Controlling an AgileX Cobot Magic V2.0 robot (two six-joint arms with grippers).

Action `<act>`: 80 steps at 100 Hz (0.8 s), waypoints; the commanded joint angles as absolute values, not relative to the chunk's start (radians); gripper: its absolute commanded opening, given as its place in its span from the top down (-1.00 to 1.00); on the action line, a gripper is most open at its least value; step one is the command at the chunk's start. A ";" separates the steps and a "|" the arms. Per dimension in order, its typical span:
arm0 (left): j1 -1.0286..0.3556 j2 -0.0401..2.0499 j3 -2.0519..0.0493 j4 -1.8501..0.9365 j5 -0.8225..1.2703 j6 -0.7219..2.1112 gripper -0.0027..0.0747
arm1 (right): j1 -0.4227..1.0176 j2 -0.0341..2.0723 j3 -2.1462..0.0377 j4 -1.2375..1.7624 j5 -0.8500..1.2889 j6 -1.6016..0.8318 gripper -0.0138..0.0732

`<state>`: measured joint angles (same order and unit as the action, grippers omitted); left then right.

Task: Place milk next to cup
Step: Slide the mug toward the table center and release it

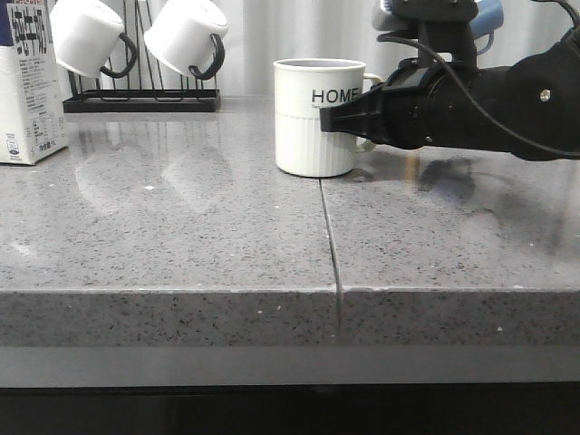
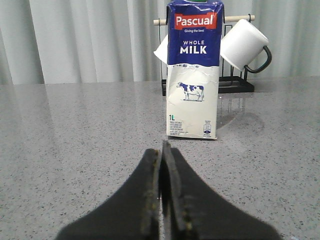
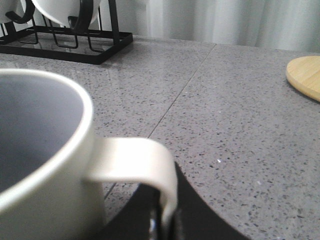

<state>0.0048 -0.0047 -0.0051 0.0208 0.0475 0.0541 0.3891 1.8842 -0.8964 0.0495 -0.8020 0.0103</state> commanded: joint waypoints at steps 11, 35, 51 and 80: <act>0.005 -0.034 0.038 0.011 -0.030 0.050 0.98 | 0.391 1.841 -0.921 0.043 -0.881 0.006 0.43; 0.005 -0.034 0.038 0.011 -0.030 0.050 0.98 | 0.390 1.834 -0.892 0.044 -0.919 0.006 -0.06; 0.005 -0.034 0.038 0.011 -0.030 0.050 0.98 | 0.380 1.805 -0.819 0.082 -0.992 0.006 -0.06; 0.005 -0.034 0.038 0.011 -0.030 0.050 0.98 | 0.373 1.616 -0.626 0.082 -0.981 0.006 0.00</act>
